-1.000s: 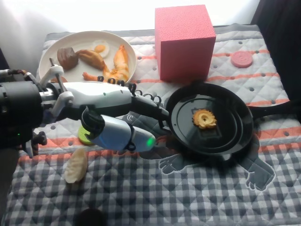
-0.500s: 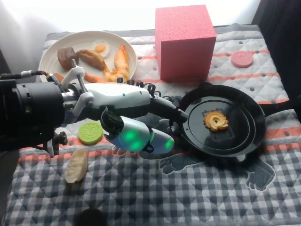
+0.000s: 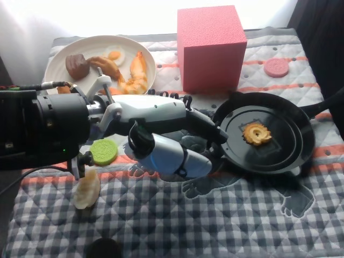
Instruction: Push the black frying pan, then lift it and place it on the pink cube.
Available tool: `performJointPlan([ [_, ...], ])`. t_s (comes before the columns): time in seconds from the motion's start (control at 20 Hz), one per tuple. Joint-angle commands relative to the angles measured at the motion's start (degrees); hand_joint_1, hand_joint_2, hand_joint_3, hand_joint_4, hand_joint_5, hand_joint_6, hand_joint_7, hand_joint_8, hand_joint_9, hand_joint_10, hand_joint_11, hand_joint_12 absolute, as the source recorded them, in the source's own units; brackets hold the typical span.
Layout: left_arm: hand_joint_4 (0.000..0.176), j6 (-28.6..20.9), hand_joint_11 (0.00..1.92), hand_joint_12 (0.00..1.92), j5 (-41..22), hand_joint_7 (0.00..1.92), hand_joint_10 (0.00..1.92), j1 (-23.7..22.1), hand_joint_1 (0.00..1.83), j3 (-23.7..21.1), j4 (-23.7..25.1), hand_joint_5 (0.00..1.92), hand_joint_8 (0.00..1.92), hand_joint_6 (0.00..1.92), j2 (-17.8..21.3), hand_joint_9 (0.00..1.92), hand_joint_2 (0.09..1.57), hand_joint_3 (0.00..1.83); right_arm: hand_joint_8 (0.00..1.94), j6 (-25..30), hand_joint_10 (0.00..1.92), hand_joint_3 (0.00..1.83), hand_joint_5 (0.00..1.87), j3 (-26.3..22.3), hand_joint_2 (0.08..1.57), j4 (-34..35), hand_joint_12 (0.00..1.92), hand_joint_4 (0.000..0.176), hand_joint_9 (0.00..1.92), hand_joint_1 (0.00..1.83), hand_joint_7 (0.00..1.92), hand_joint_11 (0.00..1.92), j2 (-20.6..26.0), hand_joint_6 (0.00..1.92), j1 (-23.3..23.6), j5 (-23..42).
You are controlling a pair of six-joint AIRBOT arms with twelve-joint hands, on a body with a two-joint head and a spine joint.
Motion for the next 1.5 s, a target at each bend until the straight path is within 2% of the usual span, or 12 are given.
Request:
performJointPlan([
  [0.0, 0.016, -0.3, 0.0, 0.83, -4.9, 0.35, 0.0, -1.0, 0.37, 0.1, -1.5, 0.34, 0.0, 0.0, -0.2, 0.32, 1.25, 0.0, 0.0, 0.2, 0.0, 0.0, 0.0, 0.3, 1.25, 0.3, 0.29, 0.0, 0.0, 0.5, 0.0, 0.0, 0.2, 0.0, 0.2, 7.3],
  [0.1, 0.039, -0.3, 0.0, 0.74, -5.0, 0.35, 0.0, -1.0, 0.36, 0.3, -1.4, 0.26, 0.0, 0.0, -0.7, 0.31, 1.26, 0.0, 0.0, 0.2, 0.0, 0.0, 0.0, 0.3, 1.25, 0.3, 0.36, 0.0, 0.0, 0.5, 0.0, 0.0, 0.1, 0.0, 0.2, 7.4],
  [0.2, 0.04, -0.3, 0.0, 0.74, -5.1, 0.33, 0.0, -1.1, 0.31, 0.8, -1.6, 0.25, 0.0, 0.0, -1.2, 0.32, 1.27, 0.0, 0.0, 0.2, 0.0, 0.0, 0.0, 0.3, 1.24, 0.3, 0.35, 0.0, 0.0, 0.5, 0.0, 0.0, 0.1, 0.0, 0.2, 7.4],
  [0.5, 0.085, -0.4, 0.0, 0.73, -4.8, 0.41, 0.02, -2.1, 0.45, 2.2, -1.9, 0.45, 0.01, 0.05, -2.5, 0.36, 1.23, 0.0, 0.0, 0.2, 0.0, 0.0, 0.0, 0.3, 1.25, 0.3, 0.46, 0.0, 0.0, 0.5, 0.0, 0.0, 0.0, 0.0, 0.1, 7.5],
  [0.55, 0.082, -0.4, 0.0, 0.72, -4.6, 0.39, 0.01, -2.3, 0.45, 2.5, -2.0, 0.45, 0.0, 0.05, -2.7, 0.35, 1.23, 0.0, 0.0, 0.2, 0.0, 0.0, 0.0, 0.3, 1.25, 0.3, 0.46, 0.0, 0.0, 0.49, 0.0, 0.0, 0.0, 0.0, 0.1, 7.5],
  [0.6, 0.033, -0.4, 0.0, 0.71, -4.4, 0.36, 0.01, -2.5, 0.43, 2.6, -1.9, 0.43, 0.0, 0.03, -2.7, 0.33, 1.24, 0.0, 0.0, 0.2, 0.0, 0.0, 0.0, 0.3, 1.26, 0.3, 0.32, 0.0, 0.0, 0.49, 0.0, 0.0, 0.0, 0.0, 0.1, 7.5],
  [0.7, 0.0, -0.3, 0.0, 0.81, -4.2, 0.36, 0.0, -2.9, 0.42, 3.0, -2.3, 0.42, 0.0, 0.01, -2.8, 0.32, 1.24, 0.0, 0.0, 0.2, 0.0, 0.0, 0.0, 0.3, 1.26, 0.4, 0.11, 0.0, 0.0, 0.48, 0.0, 0.0, 0.0, 0.0, 0.1, 7.6],
  [1.0, 0.0, 1.7, 0.0, 0.72, -4.7, 0.36, 0.0, -3.4, 0.47, 3.3, -5.0, 0.43, 0.0, 0.0, -2.7, 0.27, 1.25, 0.0, 0.0, 0.2, 0.0, 0.0, 0.0, 0.3, 1.25, 0.6, 0.32, 0.0, 0.01, 0.47, 0.0, 0.0, -0.1, 0.0, 0.0, 7.9],
  [1.25, 0.0, 1.9, 0.0, 0.79, -5.6, 0.36, 0.01, -2.5, 0.5, -1.5, -3.8, 0.42, 0.0, 0.01, 4.5, 0.32, 1.25, 0.0, 0.0, 0.6, 0.01, 0.0, 0.0, 0.2, 1.26, 0.7, 0.35, 0.0, 0.02, 0.47, 0.0, 0.0, -0.1, 0.0, -0.2, 8.0],
  [1.3, 0.0, 1.9, 0.0, 0.84, -5.5, 0.39, 0.02, -2.5, 0.47, -2.3, -3.5, 0.42, 0.01, 0.0, 5.8, 0.35, 1.27, 0.0, 0.0, 0.6, 0.01, 0.0, 0.0, 0.2, 1.25, 0.8, 0.52, 0.0, 0.04, 0.46, 0.0, 0.0, -0.1, 0.0, -0.3, 8.0],
  [1.4, 0.0, 1.7, 0.0, 0.85, -4.4, 0.4, 0.02, -2.2, 0.4, -3.8, -1.0, 0.43, 0.01, 0.01, 7.7, 0.36, 1.29, 0.01, 0.0, 0.6, 0.01, 0.0, 0.0, 0.2, 1.26, 0.9, 0.45, 0.0, 0.02, 0.46, 0.0, 0.0, -0.1, 0.0, -0.3, 8.0],
  [1.45, 0.0, 1.7, 0.0, 1.08, -3.4, 0.48, 0.04, -2.1, 0.4, -4.5, 0.7, 0.54, 0.03, 0.05, 8.1, 0.43, 1.31, 0.01, 0.0, 0.6, 0.0, 0.0, 0.0, 0.2, 1.25, 1.0, 0.37, 0.0, 0.0, 0.48, 0.0, 0.0, -0.1, 0.0, -0.3, 8.0],
])
